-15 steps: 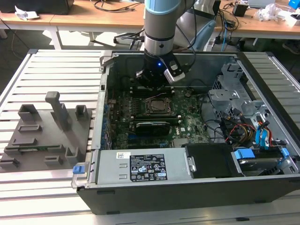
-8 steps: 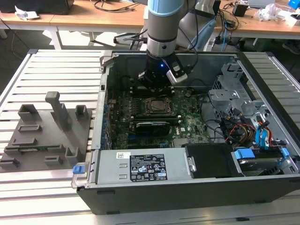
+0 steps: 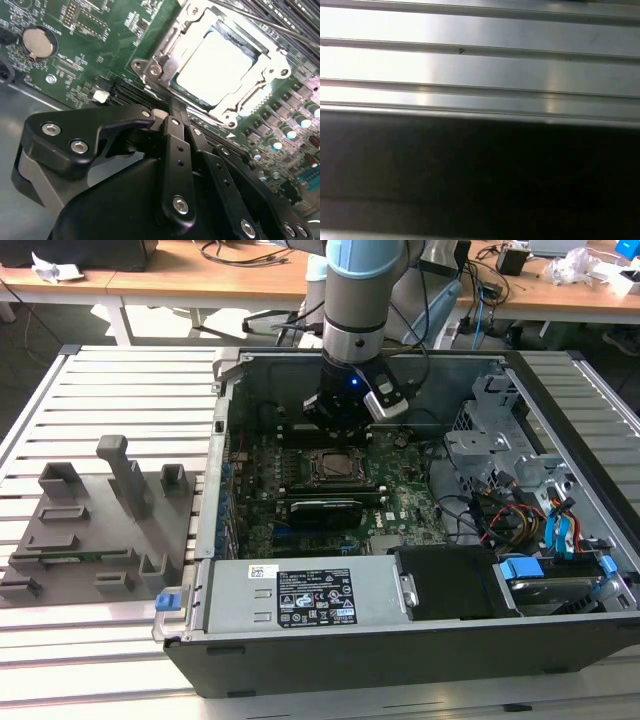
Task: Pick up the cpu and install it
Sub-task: 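Install the first cpu locking lever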
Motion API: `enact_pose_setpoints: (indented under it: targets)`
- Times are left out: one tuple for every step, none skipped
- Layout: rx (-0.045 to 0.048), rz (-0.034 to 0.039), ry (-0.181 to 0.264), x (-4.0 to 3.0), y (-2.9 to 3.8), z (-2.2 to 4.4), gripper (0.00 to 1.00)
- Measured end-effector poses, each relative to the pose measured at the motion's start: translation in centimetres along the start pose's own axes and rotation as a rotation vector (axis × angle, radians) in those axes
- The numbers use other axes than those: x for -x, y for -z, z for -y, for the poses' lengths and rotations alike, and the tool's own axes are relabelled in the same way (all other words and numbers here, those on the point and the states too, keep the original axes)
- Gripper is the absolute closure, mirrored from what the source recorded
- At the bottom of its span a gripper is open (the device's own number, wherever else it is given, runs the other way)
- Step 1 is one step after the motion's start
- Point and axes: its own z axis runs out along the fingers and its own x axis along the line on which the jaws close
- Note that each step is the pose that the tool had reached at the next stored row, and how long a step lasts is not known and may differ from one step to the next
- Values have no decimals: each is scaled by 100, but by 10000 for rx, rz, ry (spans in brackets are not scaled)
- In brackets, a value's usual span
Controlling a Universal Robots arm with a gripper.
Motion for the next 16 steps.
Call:
enact_pose_setpoints:
  targets:
    - [-10,-1,0,23,-7,2,89]
    - [-18,-4,0,33,-10,3,89]
    - [-25,-5,0,40,-13,3,89]
    - [-31,-6,0,47,-15,4,89]
    - [-37,-5,0,53,-19,5,89]
    - [-43,-5,0,59,-23,5,89]
    - [-47,-4,1,64,-27,5,89]
    - [-30,4,3,76,-43,2,89]
    - [-48,-6,0,78,-55,6,89]
    - [-47,-7,-1,77,-58,8,89]
    - [-44,-6,0,77,-59,8,89]
    - [-47,-4,0,78,-60,6,89]
    - [-91,1,1,79,-60,5,89]
    - [-302,-2,6,81,-45,0,89]
    - [-505,-15,10,79,-8,6,89]
    - [-555,-19,10,79,4,5,89]
